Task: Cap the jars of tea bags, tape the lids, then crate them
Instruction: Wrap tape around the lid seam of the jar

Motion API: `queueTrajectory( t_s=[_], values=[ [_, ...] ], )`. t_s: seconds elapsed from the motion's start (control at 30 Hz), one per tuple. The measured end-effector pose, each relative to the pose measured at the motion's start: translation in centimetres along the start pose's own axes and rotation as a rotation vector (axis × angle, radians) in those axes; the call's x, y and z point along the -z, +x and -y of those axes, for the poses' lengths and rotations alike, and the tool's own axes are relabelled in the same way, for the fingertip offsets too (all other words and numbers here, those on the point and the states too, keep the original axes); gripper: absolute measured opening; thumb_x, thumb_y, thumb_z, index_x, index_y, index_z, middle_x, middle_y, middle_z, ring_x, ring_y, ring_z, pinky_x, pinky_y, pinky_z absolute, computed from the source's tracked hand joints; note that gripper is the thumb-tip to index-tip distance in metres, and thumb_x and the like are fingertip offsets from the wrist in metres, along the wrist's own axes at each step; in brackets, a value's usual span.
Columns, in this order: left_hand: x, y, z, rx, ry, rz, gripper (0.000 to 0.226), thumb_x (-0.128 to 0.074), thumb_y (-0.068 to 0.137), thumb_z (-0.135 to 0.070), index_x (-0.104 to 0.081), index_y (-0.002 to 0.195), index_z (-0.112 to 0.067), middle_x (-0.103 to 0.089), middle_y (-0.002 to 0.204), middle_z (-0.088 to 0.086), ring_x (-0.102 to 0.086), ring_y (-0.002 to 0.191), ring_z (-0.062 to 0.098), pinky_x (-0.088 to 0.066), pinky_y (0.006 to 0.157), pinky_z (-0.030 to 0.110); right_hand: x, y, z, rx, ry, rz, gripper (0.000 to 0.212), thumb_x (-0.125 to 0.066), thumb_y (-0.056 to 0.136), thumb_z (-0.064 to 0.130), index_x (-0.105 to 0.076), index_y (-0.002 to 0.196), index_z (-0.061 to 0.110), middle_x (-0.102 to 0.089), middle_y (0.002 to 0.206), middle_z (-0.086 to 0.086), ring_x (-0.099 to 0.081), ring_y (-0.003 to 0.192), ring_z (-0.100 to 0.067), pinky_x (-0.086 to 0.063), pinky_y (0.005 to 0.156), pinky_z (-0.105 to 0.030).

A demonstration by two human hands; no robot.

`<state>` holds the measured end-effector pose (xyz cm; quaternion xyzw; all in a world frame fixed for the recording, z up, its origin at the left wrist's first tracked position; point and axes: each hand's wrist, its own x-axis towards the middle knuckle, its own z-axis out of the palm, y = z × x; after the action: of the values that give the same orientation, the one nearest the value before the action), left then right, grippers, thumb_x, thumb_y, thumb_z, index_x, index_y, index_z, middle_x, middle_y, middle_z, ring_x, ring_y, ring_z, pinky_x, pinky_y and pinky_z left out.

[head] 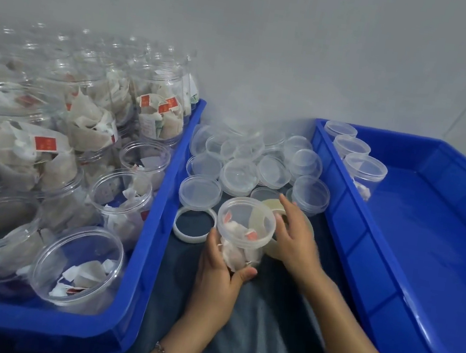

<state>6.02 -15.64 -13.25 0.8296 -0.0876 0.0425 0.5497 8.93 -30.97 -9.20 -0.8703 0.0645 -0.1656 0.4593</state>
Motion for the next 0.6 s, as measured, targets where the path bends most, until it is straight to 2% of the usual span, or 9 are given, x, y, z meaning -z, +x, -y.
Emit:
queueTrajectory(
  t_s=[0.07,0.13,0.2,0.3,0.37,0.43,0.5,0.6],
  values=[
    [0.0,0.0,0.0,-0.007,0.000,0.009,0.096,-0.079,0.074,-0.014,-0.017,0.147,-0.009,-0.038,0.144,0.007,-0.038,0.130,0.020,-0.032,0.109,0.034,0.8,-0.5,-3.2,0.054,-0.472,0.249,0.051,-0.046,0.094,0.045,-0.039,0.140,0.026,-0.040,0.145,0.004,-0.030,0.138,-0.017,-0.027,0.112,-0.040],
    [0.0,0.0,0.0,-0.007,-0.011,0.006,0.096,-0.078,0.075,-0.016,-0.017,0.148,-0.009,-0.038,0.144,0.007,-0.038,0.130,0.019,-0.032,0.109,0.033,0.7,-1.3,-5.1,0.129,-0.729,0.319,0.054,-0.047,0.091,0.053,-0.044,0.137,0.023,-0.041,0.145,0.005,-0.030,0.137,-0.014,-0.018,0.113,-0.032],
    [0.1,0.0,-0.1,-0.003,-0.010,0.001,0.096,-0.078,0.075,-0.018,-0.016,0.148,-0.010,-0.037,0.145,0.008,-0.037,0.131,0.019,-0.032,0.108,0.035,0.4,-2.3,-5.3,0.173,-0.722,0.188,0.045,-0.050,0.090,0.052,-0.056,0.120,0.019,-0.054,0.128,0.004,-0.043,0.120,-0.012,-0.023,0.103,-0.025],
    [0.0,0.1,0.3,-0.011,-0.003,-0.018,0.099,-0.078,0.075,-0.024,-0.014,0.150,-0.012,-0.037,0.146,0.008,-0.037,0.133,0.020,-0.033,0.109,0.037,0.5,-3.6,-4.3,0.178,-0.662,0.025,0.035,-0.056,0.090,0.042,-0.060,0.103,0.010,-0.061,0.106,-0.004,-0.053,0.102,-0.019,-0.034,0.090,-0.026],
    [-0.1,0.0,0.6,-0.014,0.036,-0.035,0.102,-0.077,0.075,-0.035,-0.011,0.151,-0.017,-0.037,0.148,0.006,-0.038,0.133,0.021,-0.036,0.107,0.038,0.9,-4.8,-3.6,0.183,-0.613,-0.134,0.030,-0.064,0.086,0.036,-0.064,0.092,0.007,-0.065,0.090,-0.006,-0.061,0.084,-0.024,-0.043,0.071,-0.031],
    [0.0,-0.1,0.8,-0.018,0.103,-0.082,0.106,-0.074,0.073,-0.047,-0.009,0.152,-0.020,-0.038,0.146,0.005,-0.039,0.132,0.021,-0.038,0.105,0.035,1.3,-6.4,-3.2,0.271,-0.607,-0.291,0.032,-0.060,0.081,0.040,-0.065,0.077,0.008,-0.064,0.068,-0.004,-0.062,0.057,-0.022,-0.046,0.049,-0.029],
    [0.0,-0.1,0.7,-0.022,0.150,-0.130,0.110,-0.074,0.070,-0.053,-0.008,0.152,-0.019,-0.038,0.146,0.006,-0.035,0.133,0.021,-0.034,0.104,0.031,1.5,-7.8,-3.0,0.345,-0.615,-0.304,0.035,-0.056,0.077,0.044,-0.065,0.067,0.011,-0.060,0.056,0.000,-0.057,0.046,-0.018,-0.047,0.043,-0.027],
    [0.2,0.0,0.4,0.013,0.233,-0.169,0.119,-0.070,0.068,-0.061,0.001,0.152,-0.014,-0.026,0.154,0.012,-0.024,0.138,0.025,-0.026,0.109,0.032,1.7,-8.6,-3.2,0.323,-0.582,-0.248,0.030,-0.067,0.071,0.042,-0.066,0.066,0.012,-0.062,0.056,0.001,-0.058,0.048,-0.017,-0.050,0.045,-0.035]
  ],
)
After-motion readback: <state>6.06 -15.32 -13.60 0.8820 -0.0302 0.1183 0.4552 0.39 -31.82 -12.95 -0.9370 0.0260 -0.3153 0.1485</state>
